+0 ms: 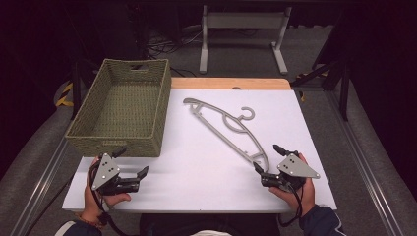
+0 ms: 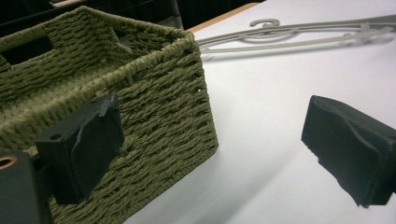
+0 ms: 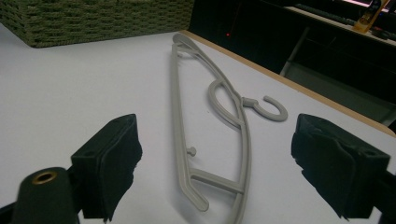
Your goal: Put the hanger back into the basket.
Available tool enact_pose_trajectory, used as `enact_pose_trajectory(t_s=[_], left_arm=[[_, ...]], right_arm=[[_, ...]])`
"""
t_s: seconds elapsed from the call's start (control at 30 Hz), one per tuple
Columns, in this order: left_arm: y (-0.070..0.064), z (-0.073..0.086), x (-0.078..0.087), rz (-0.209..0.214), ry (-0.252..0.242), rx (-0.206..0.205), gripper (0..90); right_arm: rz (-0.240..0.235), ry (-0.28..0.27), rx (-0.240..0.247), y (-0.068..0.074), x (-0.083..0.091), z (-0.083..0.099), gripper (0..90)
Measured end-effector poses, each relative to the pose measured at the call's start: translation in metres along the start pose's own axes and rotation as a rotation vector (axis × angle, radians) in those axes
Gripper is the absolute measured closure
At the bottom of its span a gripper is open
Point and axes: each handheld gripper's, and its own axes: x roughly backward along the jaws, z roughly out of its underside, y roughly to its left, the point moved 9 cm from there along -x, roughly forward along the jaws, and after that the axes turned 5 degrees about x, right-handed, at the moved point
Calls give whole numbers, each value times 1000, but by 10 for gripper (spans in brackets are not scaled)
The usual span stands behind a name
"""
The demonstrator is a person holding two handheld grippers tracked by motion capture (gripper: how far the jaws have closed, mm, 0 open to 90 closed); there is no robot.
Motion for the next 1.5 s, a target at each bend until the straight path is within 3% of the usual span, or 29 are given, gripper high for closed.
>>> enact_pose_trajectory(t_s=[0.1,0.27,0.5,0.63,0.77,0.83,0.9,0.93,1.07,1.2,1.37,1.43,1.5], left_arm=[[-1,1,-1,-19,5,4,79],[-3,5,-5,-1,22,12,76],[-8,10,-5,36,47,4,81],[-9,12,-7,52,57,20,81],[-9,13,-8,59,72,27,78],[-9,14,-9,64,78,30,78],[-9,16,-9,74,82,37,78],[-9,16,-9,74,82,37,78],[-9,18,-9,87,92,41,79],[-10,18,-9,92,93,39,79],[-11,18,-9,98,94,44,78],[-11,17,-10,102,90,42,78],[-12,18,-10,105,97,38,79]], right_arm=[[-8,15,4,0,-3,3,154],[-22,50,-20,-2,-8,6,160],[-61,149,-66,-26,-21,8,251],[-75,241,-116,-48,-35,13,300],[-92,319,-160,-57,-50,14,302],[-135,382,-180,-56,-60,18,313],[-140,470,-206,-56,-71,25,331],[-165,501,-212,-54,-78,28,351],[-184,569,-232,-54,-91,37,394],[-208,638,-282,-56,-101,52,532],[-221,649,-254,-55,-100,52,648],[-232,663,-209,-49,-99,50,759],[-219,674,-185,-48,-99,49,760]])
